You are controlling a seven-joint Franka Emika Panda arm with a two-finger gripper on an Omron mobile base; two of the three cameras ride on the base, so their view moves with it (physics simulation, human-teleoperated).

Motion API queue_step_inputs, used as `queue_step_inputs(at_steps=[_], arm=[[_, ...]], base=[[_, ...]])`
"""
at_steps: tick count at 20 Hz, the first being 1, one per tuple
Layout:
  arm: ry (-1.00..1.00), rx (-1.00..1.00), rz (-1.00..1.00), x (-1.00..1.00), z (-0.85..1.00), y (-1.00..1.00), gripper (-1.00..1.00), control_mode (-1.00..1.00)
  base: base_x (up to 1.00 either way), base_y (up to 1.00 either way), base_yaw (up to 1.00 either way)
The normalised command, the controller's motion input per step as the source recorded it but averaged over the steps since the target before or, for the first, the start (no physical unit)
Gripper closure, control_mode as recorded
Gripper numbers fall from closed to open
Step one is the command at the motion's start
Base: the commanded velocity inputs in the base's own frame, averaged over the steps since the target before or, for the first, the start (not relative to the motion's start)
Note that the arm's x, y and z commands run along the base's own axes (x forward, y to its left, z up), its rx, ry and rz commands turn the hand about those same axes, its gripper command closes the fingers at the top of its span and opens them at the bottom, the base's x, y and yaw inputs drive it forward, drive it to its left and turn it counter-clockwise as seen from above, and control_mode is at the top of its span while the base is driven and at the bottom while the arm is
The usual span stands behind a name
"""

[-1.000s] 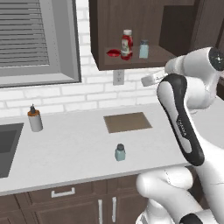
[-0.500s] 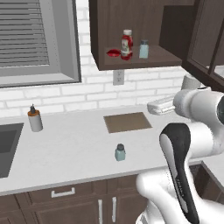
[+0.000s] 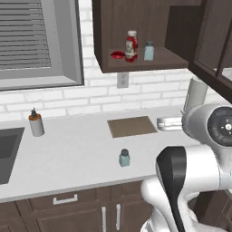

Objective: Put the shaker and condiment bottle from the counter next to their counterparts in the cabinet.

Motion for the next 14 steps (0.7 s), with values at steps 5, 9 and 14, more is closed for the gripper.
queue_step_inputs(at_steps=[5,9,14], arm=[[-0.01,0.00,-0.31,-0.24,-0.73,0.07,-1.00,-1.00],[0.05,-0.05,-0.06,-0.08,-0.78,0.21,-1.00,-1.00],[-0.01,-0.06,0.00,0.01,-0.96,0.18,-1.00,-1.00]], base=[[0.00,0.00,0.00],[0.00,0.00,0.00],[0.00,0.00,0.00]])
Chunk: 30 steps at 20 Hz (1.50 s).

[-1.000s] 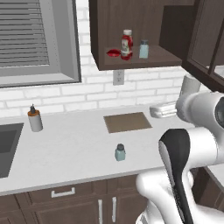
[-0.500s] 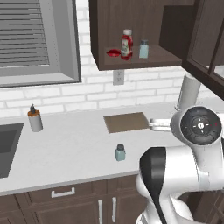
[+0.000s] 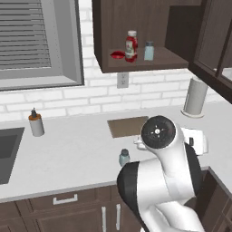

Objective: Put the shaker and condiment bottle from the counter next to their counterparts in the cabinet.

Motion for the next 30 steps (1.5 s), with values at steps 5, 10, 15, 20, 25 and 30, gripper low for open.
queue_step_inputs(at_steps=[5,10,15,20,25,30], arm=[[-0.01,-0.08,0.00,0.00,-0.71,0.28,-1.00,-1.00],[-0.24,-0.09,-0.13,0.00,-0.61,0.24,-1.00,-1.00],[-0.28,-0.02,-0.14,0.04,-0.53,0.03,-1.00,-1.00],[-0.14,0.00,-0.04,0.02,-0.40,0.00,-1.00,-1.00],[-0.18,0.00,0.00,0.36,-0.40,0.00,-1.00,-1.00],[-0.09,0.00,0.00,0.33,-0.27,0.00,-1.00,-1.00]], base=[[0.00,0.00,0.00],[0.00,0.00,0.00],[0.00,0.00,0.00],[0.00,0.00,0.00],[0.00,0.00,0.00],[0.00,0.00,0.00]])
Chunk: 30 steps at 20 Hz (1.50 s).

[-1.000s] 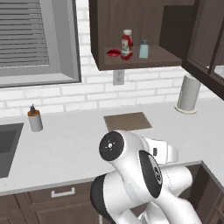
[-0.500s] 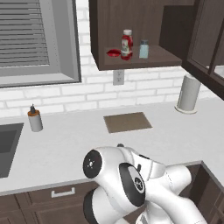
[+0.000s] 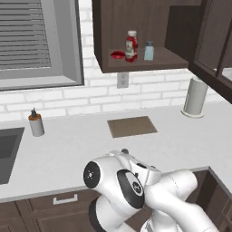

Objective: Put the shaker and condiment bottle from the counter next to their counterparts in the cabinet.

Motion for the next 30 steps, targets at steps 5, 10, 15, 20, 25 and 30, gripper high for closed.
queue_step_inputs(at_steps=[5,10,15,20,25,30], arm=[[0.00,0.00,0.00,0.02,-0.31,0.00,-1.00,-1.00],[0.00,0.00,0.00,0.42,-0.15,0.00,-1.00,-1.00],[0.00,-0.02,-0.06,0.55,-0.09,0.00,-1.00,-1.00],[0.00,-0.03,-0.09,0.21,-0.13,0.01,-1.00,-1.00],[0.00,-0.01,0.00,0.22,-0.22,0.10,-1.00,-1.00],[-0.02,0.00,0.00,0.33,-0.18,0.02,-1.00,-1.00]], base=[[0.00,0.00,0.00],[0.00,0.00,0.00],[0.00,0.00,0.00],[0.00,0.00,0.00],[0.00,0.00,0.00],[0.00,0.00,0.00]])
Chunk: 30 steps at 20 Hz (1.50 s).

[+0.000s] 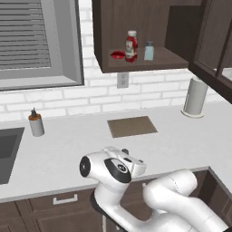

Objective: Put the shaker and condiment bottle from the counter next to their counterparts in the cabinet.

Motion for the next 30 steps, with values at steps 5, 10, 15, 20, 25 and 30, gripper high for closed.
queue_step_inputs(at_steps=[5,10,15,20,25,30], arm=[[-0.06,-0.02,-0.02,0.07,-0.21,0.15,-1.00,-1.00],[-0.09,-0.01,-0.09,0.07,-0.14,0.08,-1.00,-1.00],[-0.06,0.00,-0.07,0.30,-0.16,0.00,-1.00,-1.00],[-0.01,0.00,-0.06,0.21,-0.17,0.10,-1.00,-1.00],[0.00,0.00,-0.04,0.21,-0.06,0.12,-1.00,-1.00],[0.03,0.00,-0.01,0.27,-0.02,0.01,-1.00,-1.00]], base=[[0.00,0.00,0.00],[0.00,0.00,0.00],[0.00,0.00,0.00],[0.00,0.00,0.00],[0.00,0.00,0.00],[0.00,0.00,0.00]])
